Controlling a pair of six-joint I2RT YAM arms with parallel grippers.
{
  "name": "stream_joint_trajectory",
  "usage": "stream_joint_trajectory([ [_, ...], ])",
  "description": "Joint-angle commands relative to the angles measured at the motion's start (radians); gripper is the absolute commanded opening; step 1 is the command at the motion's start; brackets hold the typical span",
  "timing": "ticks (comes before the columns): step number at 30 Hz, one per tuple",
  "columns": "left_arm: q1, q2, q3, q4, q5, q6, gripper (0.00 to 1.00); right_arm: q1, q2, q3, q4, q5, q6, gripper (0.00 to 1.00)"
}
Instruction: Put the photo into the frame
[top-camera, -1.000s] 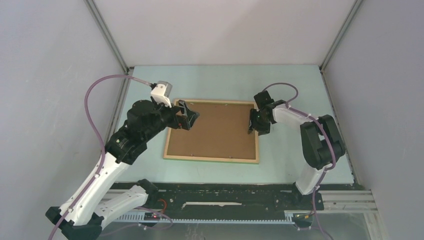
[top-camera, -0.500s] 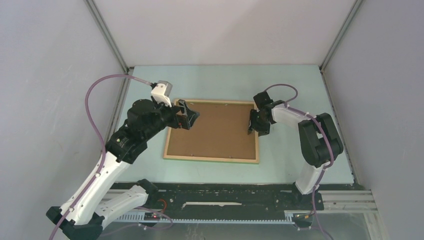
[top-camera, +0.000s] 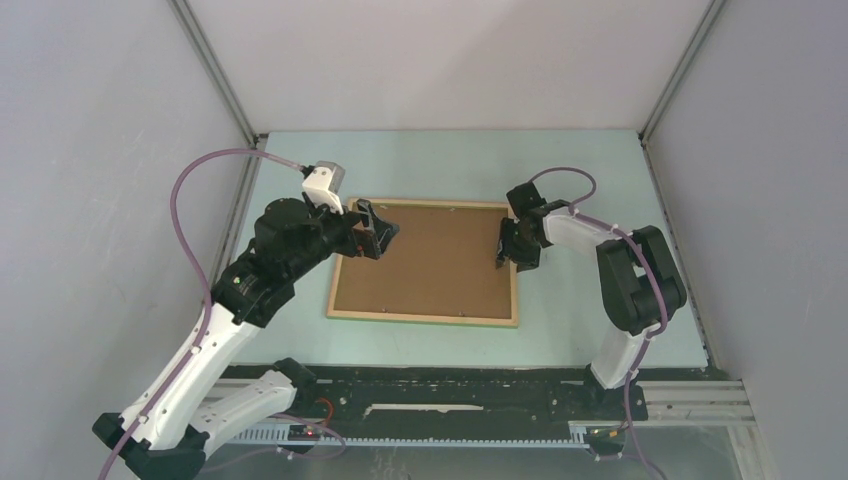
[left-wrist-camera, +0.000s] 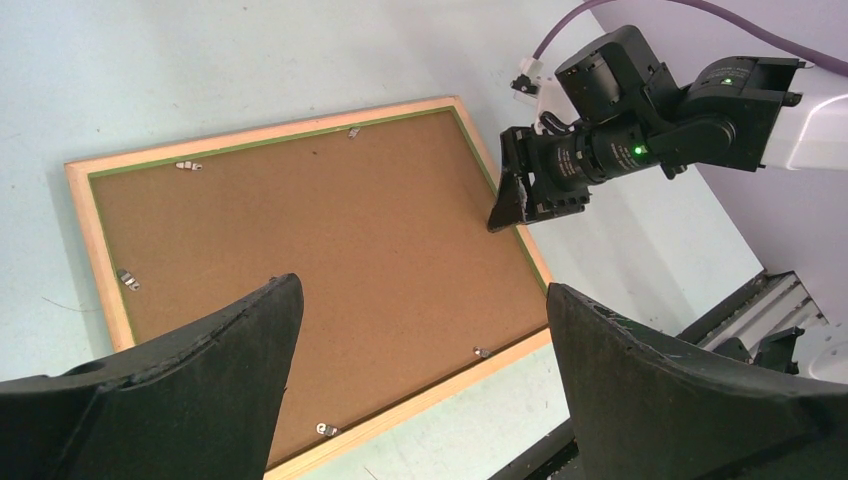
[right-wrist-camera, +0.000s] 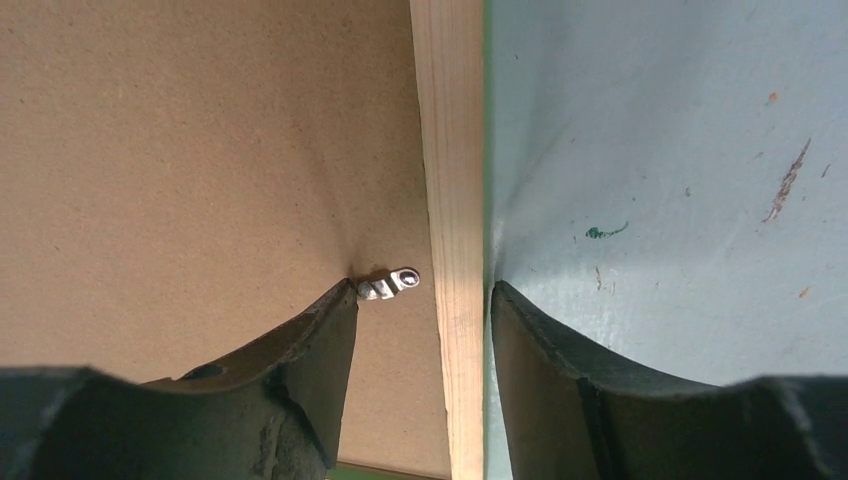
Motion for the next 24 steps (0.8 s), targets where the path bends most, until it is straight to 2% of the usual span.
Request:
stream_joint_trajectory([
  [1,0.008,0.002,-0.022,0.036,0.018,-0.004,1.00,-0.014,0.006,0.045,0.004,0.028,0.022,0.59],
  [11,0.009,0.000,-0.025,0.037,0.026,-0.006,1.00,-0.013,0.021,0.059,-0.012,0.028,0.020,0.59],
  [16,0.008,-0.003,-0.024,0.038,0.025,-0.006,1.00,0.017,0.031,0.051,-0.049,0.086,0.008,0.59],
  [24,0.008,-0.006,-0.026,0.039,0.029,-0.006,1.00,0.016,0.018,0.002,-0.046,0.107,-0.008,0.49],
])
